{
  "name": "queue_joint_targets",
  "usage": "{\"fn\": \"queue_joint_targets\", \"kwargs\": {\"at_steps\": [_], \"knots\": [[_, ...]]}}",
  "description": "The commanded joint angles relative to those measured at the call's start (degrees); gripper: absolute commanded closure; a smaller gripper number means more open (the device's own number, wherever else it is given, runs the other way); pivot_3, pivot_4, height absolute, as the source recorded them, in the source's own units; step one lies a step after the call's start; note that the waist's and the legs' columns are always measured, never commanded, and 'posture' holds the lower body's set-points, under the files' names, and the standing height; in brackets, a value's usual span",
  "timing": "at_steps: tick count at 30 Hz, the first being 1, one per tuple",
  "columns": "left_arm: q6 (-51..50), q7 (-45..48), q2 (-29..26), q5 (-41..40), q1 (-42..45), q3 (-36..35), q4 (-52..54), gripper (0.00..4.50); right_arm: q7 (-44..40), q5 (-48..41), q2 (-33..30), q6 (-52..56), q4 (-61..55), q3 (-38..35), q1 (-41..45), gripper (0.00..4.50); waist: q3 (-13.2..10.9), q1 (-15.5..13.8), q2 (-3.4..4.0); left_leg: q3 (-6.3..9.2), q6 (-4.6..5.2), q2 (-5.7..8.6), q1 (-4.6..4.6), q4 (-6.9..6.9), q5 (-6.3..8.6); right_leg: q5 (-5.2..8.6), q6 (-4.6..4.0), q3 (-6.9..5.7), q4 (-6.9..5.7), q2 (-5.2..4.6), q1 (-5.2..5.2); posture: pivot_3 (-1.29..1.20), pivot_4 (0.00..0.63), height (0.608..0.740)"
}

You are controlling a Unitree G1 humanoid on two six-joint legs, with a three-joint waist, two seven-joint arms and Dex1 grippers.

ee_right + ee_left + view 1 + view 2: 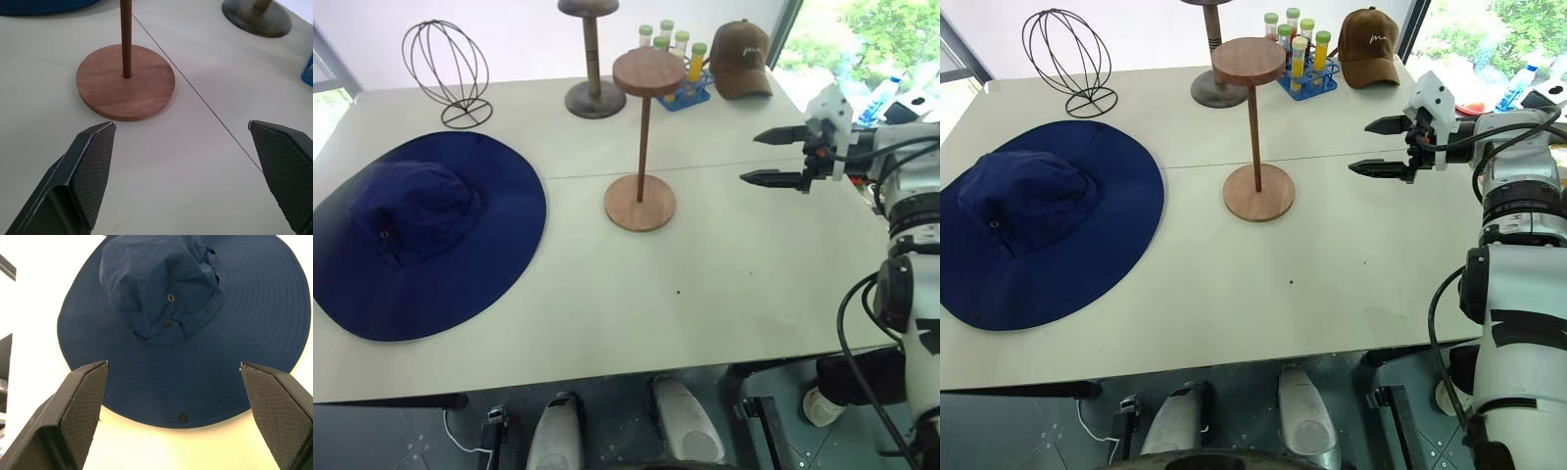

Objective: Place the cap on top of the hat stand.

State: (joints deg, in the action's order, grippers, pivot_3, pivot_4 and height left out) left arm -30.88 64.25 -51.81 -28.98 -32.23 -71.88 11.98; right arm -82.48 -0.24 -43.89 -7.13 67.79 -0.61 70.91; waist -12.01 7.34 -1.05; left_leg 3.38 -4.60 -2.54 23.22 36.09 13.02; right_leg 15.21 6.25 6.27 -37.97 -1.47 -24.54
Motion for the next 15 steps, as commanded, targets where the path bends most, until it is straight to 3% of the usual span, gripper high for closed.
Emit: {"fn": "queue_joint_targets", "kwargs": {"at_steps": [1, 10, 15], "knots": [[0.84, 0.02, -0.93, -0.25, 0.17, -0.3, -0.21, 0.0, -0.09, -0.7, -1.26, -0.78, -0.95, -1.05, 0.84, 0.07, 0.0, -0.01, 0.0, 0.0, 0.0, 0.0, 0.0, 0.0, 0.0, 0.0, 0.0, 0.0, 0.0, 0.0, 0.0, 0.0, 0.15, 0.74], [2.71, -1.03, -1.74, 0.99, 1.88, 1.12, -0.56, 0.0, -0.19, -0.67, -1.08, 0.54, -0.39, -1.0, 1.24, 0.07, 0.0, -0.09, 0.0, 0.0, 0.0, 0.0, 0.0, 0.01, 0.0, 0.0, 0.0, 0.0, 0.0, 0.0, 0.0, 0.0, 0.15, 0.74], [7.66, -2.67, -1.26, 4.49, 2.82, 3.91, -0.04, 0.0, -5.44, -2.51, -1.4, 5.07, -2.72, -1.59, 2.24, 0.07, 0.0, -0.08, 0.0, 0.0, 0.0, 0.0, 0.0, 0.01, 0.0, 0.0, 0.0, 0.0, 0.0, 0.0, 0.0, 0.0, 0.15, 0.74]]}}
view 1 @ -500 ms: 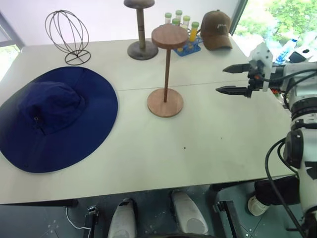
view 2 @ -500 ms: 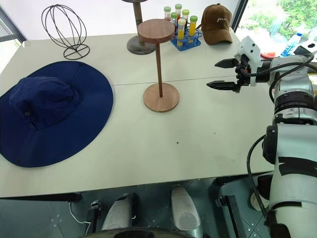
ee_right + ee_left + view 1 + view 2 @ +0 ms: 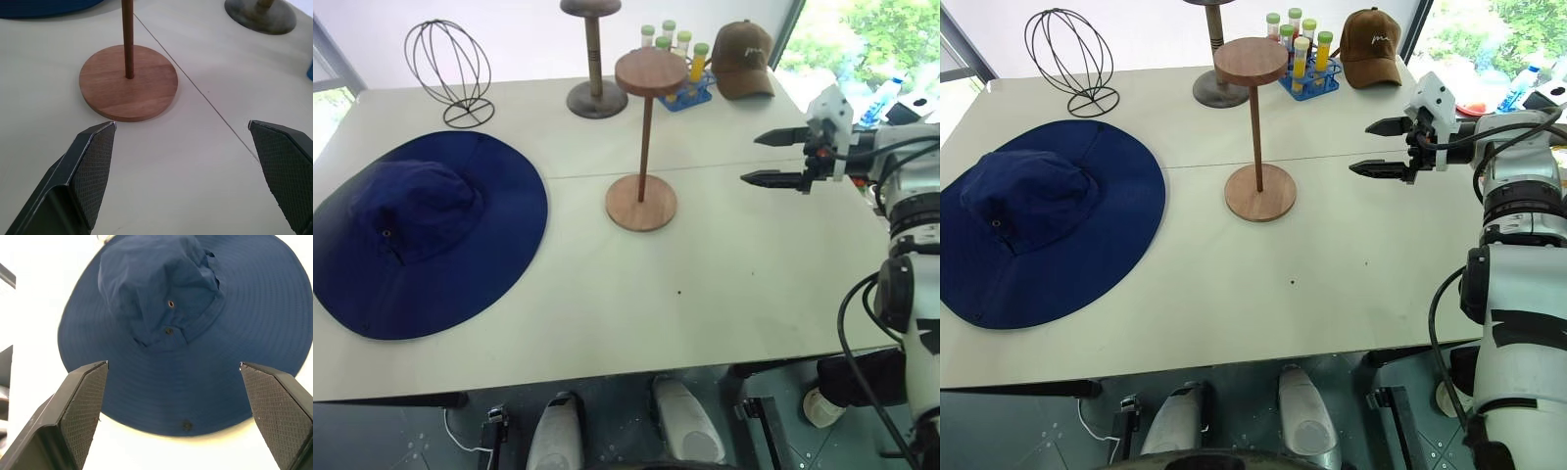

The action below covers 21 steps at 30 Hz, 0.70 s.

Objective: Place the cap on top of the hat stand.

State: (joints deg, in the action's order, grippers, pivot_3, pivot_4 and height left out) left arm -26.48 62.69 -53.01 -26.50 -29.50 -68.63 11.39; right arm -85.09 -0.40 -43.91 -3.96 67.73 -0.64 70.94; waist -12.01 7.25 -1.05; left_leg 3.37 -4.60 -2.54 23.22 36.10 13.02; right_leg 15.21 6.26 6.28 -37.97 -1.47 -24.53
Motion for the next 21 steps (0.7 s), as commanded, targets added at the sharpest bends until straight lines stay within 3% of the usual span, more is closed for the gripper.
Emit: {"fn": "queue_joint_targets", "kwargs": {"at_steps": [1, 6, 9, 16, 21], "knots": [[5.23, -1.32, 0.34, 3.35, -0.24, 1.58, 0.94, 0.0, -4.8, -3.17, -1.49, 3.12, -4.26, -1.75, 2.14, 0.07, 0.0, 0.01, 0.0, 0.0, 0.0, 0.0, 0.0, 0.0, 0.0, 0.0, 0.0, 0.0, 0.0, 0.0, 0.0, 0.0, 0.15, 0.74], [19.74, 0.1, 3.38, 10.79, -4.27, 5.57, 2.01, 0.0, -7.41, -20.92, -6.67, 18.14, -28.85, 5.32, -6.74, 0.07, -0.02, -0.16, 0.03, 0.0, 0.0, -0.01, 0.0, -0.06, 0.0, -0.07, 0.14, 0.01, -0.01, 0.0, -0.01, 0.0, 0.15, 0.74], [27.28, 0.56, 5.04, 13.37, -6.27, 7.66, 2.56, 0.0, -7.41, -29.53, -9.5, 27.72, -43.11, 5.98, -11.89, 0.07, 0.0, -0.3, 0.01, 0.0, 0.01, -0.02, 0.0, -0.08, 0.0, 0.02, -0.01, 0.0, 0.0, 0.0, -0.01, 0.0, 0.15, 0.74], [40.51, -4.86, 10.19, 20.6, -6.98, 15.76, 2.39, 0.0, -7.32, -34.1, -10.93, 35.9, -61.95, 4.21, -20.79, 0.07, 0.02, -0.68, -0.02, -0.01, 0.0, -0.02, 0.02, 0.11, 0.0, 0.09, -0.13, 0.01, 0.0, 0.0, 0.01, 0.0, 0.15, 0.74], [53.61, -13.91, 11.9, 33.47, -7.78, 19.9, -1.96, 0.0, -5.74, -35.47, -10.73, 39.0, -67.85, 2.54, -24.1, 0.07, 0.03, -1.75, -0.05, -0.01, 0.01, -0.02, 0.04, 0.12, 0.0, 0.09, -0.12, 0.01, 0.01, 0.0, -0.01, 0.0, 0.15, 0.74]]}}
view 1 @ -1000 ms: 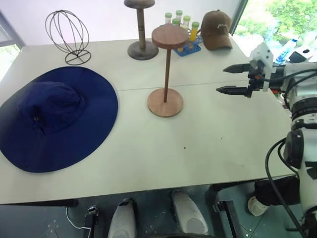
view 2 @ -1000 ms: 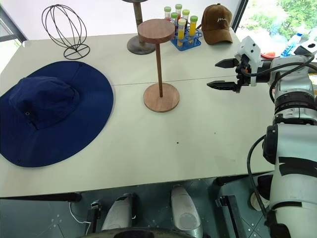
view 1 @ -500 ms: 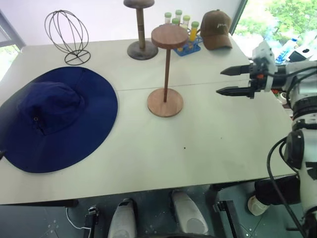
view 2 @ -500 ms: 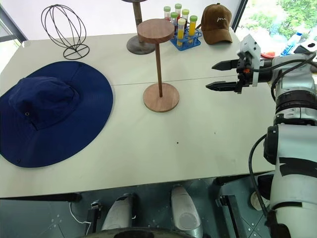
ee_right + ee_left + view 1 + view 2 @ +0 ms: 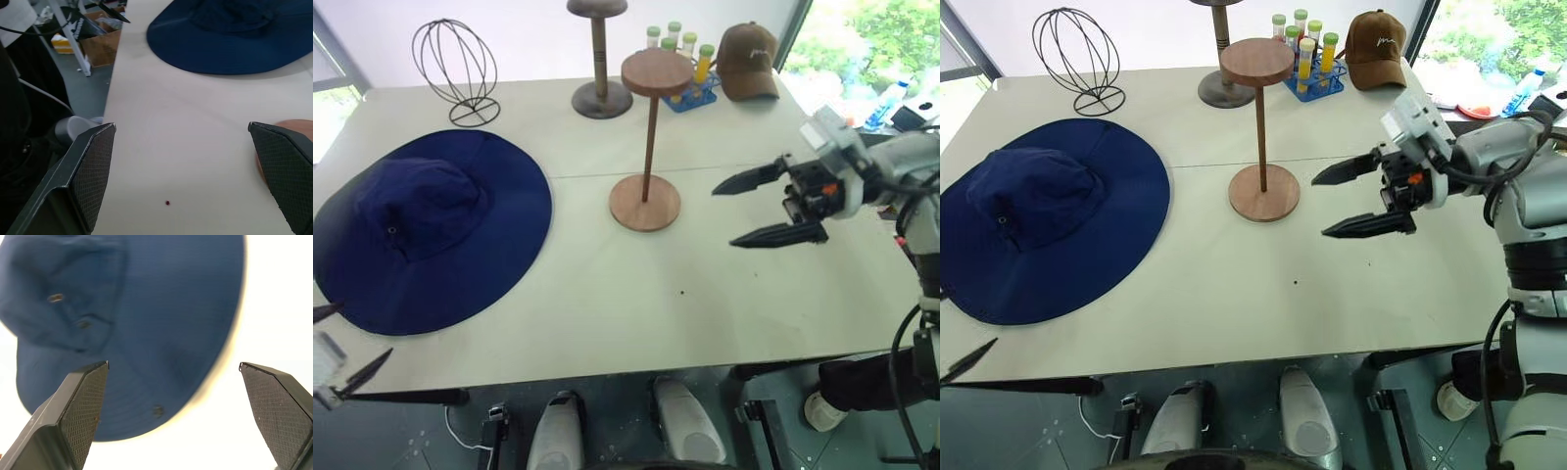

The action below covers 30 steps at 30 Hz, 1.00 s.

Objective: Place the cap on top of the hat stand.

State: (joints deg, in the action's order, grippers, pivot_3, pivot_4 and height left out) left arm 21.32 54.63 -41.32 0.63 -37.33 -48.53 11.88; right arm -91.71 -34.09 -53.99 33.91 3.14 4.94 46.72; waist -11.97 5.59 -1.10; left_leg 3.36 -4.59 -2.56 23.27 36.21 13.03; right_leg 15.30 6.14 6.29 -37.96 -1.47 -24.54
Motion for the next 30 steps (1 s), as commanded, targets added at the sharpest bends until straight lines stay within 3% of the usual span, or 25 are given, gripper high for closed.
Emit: {"fn": "queue_joint_targets", "kwargs": {"at_steps": [1, 9, 14, 30], "knots": [[6.66, -8.3, 0.58, 7.91, 0.64, 0.15, -3.2, 0.0, 1.34, -2.11, -0.53, 1.75, -3.9, -3.39, 0.04, 0.07, 0.0, -0.14, 0.0, 0.0, 0.0, 0.0, 0.0, 0.0, 0.0, 0.0, 0.0, 0.0, 0.0, 0.0, 0.0, 0.0, 0.15, 0.74], [13.82, -20.03, 3.16, 14.59, 2.35, 6.72, -5.88, 0.0, 2.69, -3.35, -0.89, 4.43, -6.36, -5.12, -0.54, 0.07, 0.08, -0.23, -0.13, 0.0, 0.0, 0.0, 0.01, 0.01, 0.0, 0.0, -0.01, 0.0, 0.01, -0.01, 0.01, 0.0, 0.15, 0.74], [15.47, -24.82, 1.79, 20.2, 3.52, 11.48, -8.64, 0.0, 3.21, -3.27, -0.78, 4.98, -6.62, -5.36, -0.31, 0.07, 0.09, -0.24, -0.12, 0.0, 0.0, 0.0, 0.01, 0.0, 0.0, 0.0, 0.0, 0.0, 0.0, -0.01, 0.0, 0.0, 0.15, 0.74], [11.7, -48.94, -2.95, 37.14, 19.98, 24.72, -21.17, 0.0, 4.62, -4.78, -1.91, 6.64, -8.99, -7.36, -0.42, 0.07, 0.31, -2.0, 0.26, 0.01, 0.0, 0.01, -0.06, 0.01, 0.0, -0.03, 0.01, -0.02, -0.05, -0.02, 0.08, 0.0, 0.15, 0.74]]}}
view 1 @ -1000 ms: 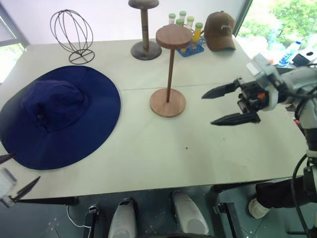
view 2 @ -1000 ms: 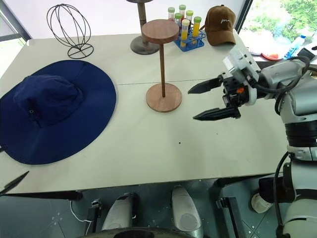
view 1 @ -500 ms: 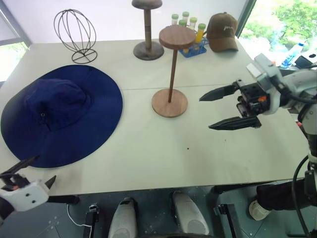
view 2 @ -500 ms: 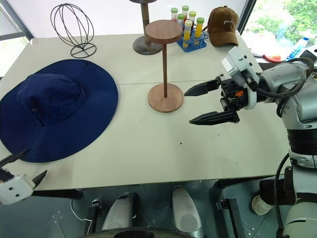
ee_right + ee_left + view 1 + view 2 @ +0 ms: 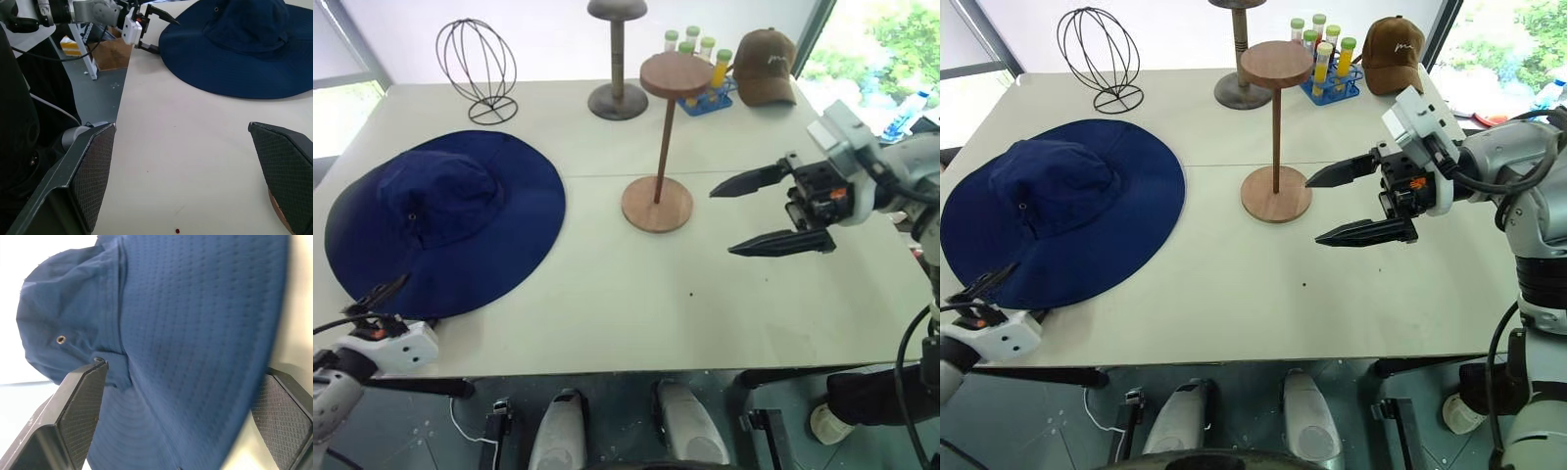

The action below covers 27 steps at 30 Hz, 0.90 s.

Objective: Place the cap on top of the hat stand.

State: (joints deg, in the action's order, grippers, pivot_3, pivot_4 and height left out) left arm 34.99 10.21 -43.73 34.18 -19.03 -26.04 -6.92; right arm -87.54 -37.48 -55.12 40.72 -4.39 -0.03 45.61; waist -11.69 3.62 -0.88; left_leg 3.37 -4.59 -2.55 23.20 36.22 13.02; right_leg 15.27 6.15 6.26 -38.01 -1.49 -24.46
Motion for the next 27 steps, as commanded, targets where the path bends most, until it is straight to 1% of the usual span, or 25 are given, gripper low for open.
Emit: {"fn": "queue_joint_targets", "kwargs": {"at_steps": [1, 6, 10, 13, 15, 16, 17, 19, 20, 22, 23, 27], "knots": [[-2.65, -6.29, -0.68, 4.35, 3.03, 2.98, -3.12, 0.0, 0.55, -1.32, -0.69, -0.24, -1.48, -2.42, 0.56, 0.07, 0.04, -0.04, 0.07, 0.0, 0.0, 0.0, 0.0, 0.0, 0.0, 0.0, 0.01, 0.0, -0.01, 0.0, 0.0, 0.0, 0.15, 0.74], [-5.48, -12.04, -2.34, 6.99, 9.77, 7.48, -7.11, 0.0, 0.95, -0.96, -0.39, -0.84, -1.69, -2.5, -0.25, 0.07, 0.08, -0.07, 0.09, 0.01, 0.0, 0.0, 0.0, 0.0, 0.0, -0.1, 0.19, -0.02, -0.03, 0.01, 0.0, 0.0, 0.15, 0.74], [-6.58, -13.83, -4.14, 7.01, 16.11, 11.49, -11.77, 0.0, 1.19, -0.9, -0.05, -1.02, -1.55, -2.46, -0.11, 0.07, 0.08, -0.17, 0.09, 0.03, 0.0, 0.0, 0.01, 0.0, 0.0, -0.13, 0.23, -0.04, -0.06, 0.01, -0.01, 0.0, 0.15, 0.74], [-5.97, -14.5, -5.65, 6.88, 19.07, 14.52, -14.13, 0.0, 1.44, -0.72, 0.16, -1.46, -1.46, -2.46, -0.1, 0.07, 0.08, -0.19, 0.09, 0.03, 0.0, 0.0, 0.02, -0.01, 0.0, -0.13, 0.24, -0.05, -0.05, 0.01, -0.01, 0.0, 0.15, 0.74], [-5.31, -14.64, -6.49, 6.14, 19.71, 15.8, -14.73, 0.55, 2.01, -0.61, 0.23, -1.69, -1.32, -2.78, -0.1, 0.0, 0.08, -0.15, 0.09, 0.03, 0.0, 0.0, 0.03, -0.02, 0.0, -0.13, 0.25, -0.05, -0.05, 0.01, -0.01, 0.0, 0.15, 0.74], [-5.04, -14.64, -6.85, 5.68, 19.8, 16.25, -14.94, 0.9, 2.4, -0.67, 0.24, -1.67, -1.28, -3.0, -0.08, 0.0, 0.08, -0.07, 0.09, 0.03, 0.0, 0.0, 0.03, -0.03, 0.0, -0.13, 0.25, -0.05, -0.05, 0.01, -0.02, 0.0, 0.15, 0.74], [-4.95, -14.75, -7.16, 5.3, 19.79, 16.58, -15.05, 1.33, 2.74, -0.74, 0.23, -1.71, -1.22, -3.19, -0.05, 0.0, 0.08, 0.04, 0.09, 0.03, 0.0, 0.0, 0.03, -0.05, 0.0, -0.13, 0.25, -0.05, -0.05, 0.01, -0.03, 0.0, 0.15, 0.74], [-4.94, -14.75, -7.56, 4.54, 19.65, 16.84, -15.16, 2.53, 3.39, -0.75, 0.03, -1.94, -1.18, -3.63, -0.14, 0.0, 0.08, 0.15, 0.09, 0.03, 0.0, -0.01, 0.03, -0.07, 0.0, -0.13, 0.25, -0.06, -0.05, 0.01, -0.04, 0.0, 0.15, 0.74], [-4.94, -14.68, -7.7, 4.19, 19.57, 16.91, -15.17, 2.95, 3.53, -0.75, -0.12, -2.09, -1.17, -3.8, -0.24, 0.0, 0.08, 0.18, 0.09, 0.03, 0.0, -0.01, 0.03, -0.07, 0.0, -0.13, 0.25, -0.06, -0.05, 0.01, -0.04, 0.0, 0.15, 0.74], [-4.89, -14.2, -8.0, 3.19, 19.31, 17.03, -15.06, 4.18, 3.73, -0.82, -0.47, -2.29, -1.34, -4.14, -0.55, 0.0, 0.08, 0.19, 0.09, 0.04, 0.0, -0.01, 0.03, -0.07, 0.0, -0.13, 0.25, -0.06, -0.05, 0.01, -0.04, 0.0, 0.15, 0.74], [-4.94, -14.09, -8.16, 2.71, 19.12, 17.07, -14.88, 4.47, 3.85, -0.86, -0.58, -2.34, -1.48, -4.26, -0.7, 0.0, 0.08, 0.2, 0.09, 0.04, 0.0, -0.01, 0.02, -0.06, 0.0, -0.13, 0.25, -0.07, -0.06, 0.01, -0.04, 0.0, 0.15, 0.74], [-6.67, -12.33, -8.21, -0.51, 18.87, 16.3, -12.95, 4.47, 4.76, -1.7, -1.04, 0.05, -1.25, -4.57, -0.43, 0.0, 0.09, 0.22, 0.09, 0.04, 0.0, -0.01, 0.04, -0.06, 0.0, -0.13, 0.25, -0.07, -0.05, 0.0, -0.04, 0.0, 0.15, 0.74]]}}
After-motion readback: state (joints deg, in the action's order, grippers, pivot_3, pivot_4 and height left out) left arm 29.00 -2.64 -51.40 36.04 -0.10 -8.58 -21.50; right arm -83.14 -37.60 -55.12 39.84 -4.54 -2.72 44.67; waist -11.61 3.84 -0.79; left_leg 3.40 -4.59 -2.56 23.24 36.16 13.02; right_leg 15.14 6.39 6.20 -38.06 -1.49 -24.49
